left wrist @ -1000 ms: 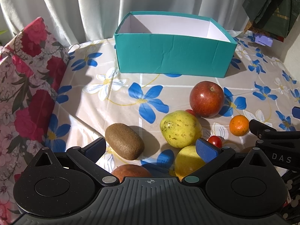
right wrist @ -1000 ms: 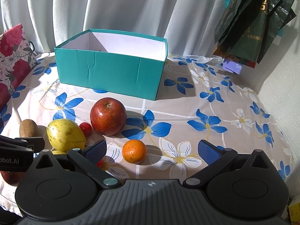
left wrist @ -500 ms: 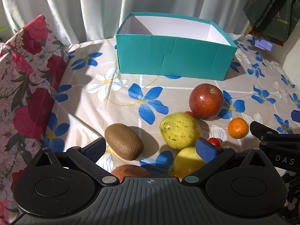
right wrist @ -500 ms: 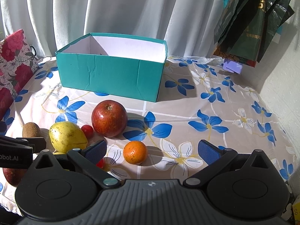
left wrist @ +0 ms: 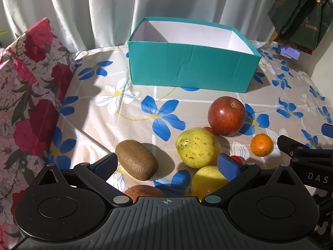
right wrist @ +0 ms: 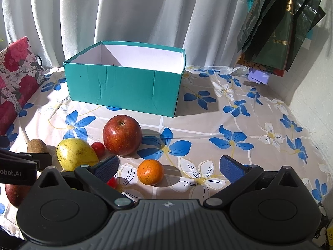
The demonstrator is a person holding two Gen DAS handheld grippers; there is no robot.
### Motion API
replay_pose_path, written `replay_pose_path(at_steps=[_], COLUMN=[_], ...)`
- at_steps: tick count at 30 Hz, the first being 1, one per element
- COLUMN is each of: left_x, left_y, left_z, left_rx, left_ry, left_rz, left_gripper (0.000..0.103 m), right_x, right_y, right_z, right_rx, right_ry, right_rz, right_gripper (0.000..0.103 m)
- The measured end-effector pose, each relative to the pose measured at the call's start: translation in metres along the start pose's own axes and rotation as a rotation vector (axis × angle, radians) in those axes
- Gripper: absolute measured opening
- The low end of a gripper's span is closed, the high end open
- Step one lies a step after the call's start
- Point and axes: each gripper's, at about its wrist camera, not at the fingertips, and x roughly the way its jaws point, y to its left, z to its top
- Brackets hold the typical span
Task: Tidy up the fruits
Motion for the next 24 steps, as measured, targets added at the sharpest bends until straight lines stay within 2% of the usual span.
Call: replay_pose_path(at_steps=[5,10,16,19,22,24], left_x=[-0.008,-0.014,-0.019,-0.01,0.0,0.005], left_y=[0.012,0.018,0.022,0.019,0.018,0.02], left_z=[-0.003,-0.015,-0.035,-0.04,-0.044,-0.047], left_rx=[-0.029,0.026,0.095,0.113,0.138,0.14], left_ry=[-0.054,-0.088,-0.115,-0.073,-0.031,-0.013], left_rz=[-0.074,-0.062,-0.118,-0.131,-0.083,-0.079], left_gripper=[0.103,0.103,0.103,0.103,0.103,0.103], right_x=[0.0,0.002,0.008,0.012,0.015,0.016], right_y=[-0.004,-0.009,-0.011,-0.012,-0.016,-0.019], right_z=[-0.002,-0.005,-0.008,-0.009,-0.01,-0.011], right_rx=[0.017,0.031,0.036,0.034,0.037,0.039], right_ry=[0.003,0.019,0.045,0.062,0.076,0.083], right_rz=[-0.005,-0.004,-0.01,-0.013,-0.017,-0.023], right_gripper=[0.103,0.103,0.103,0.103,0.103,0.103])
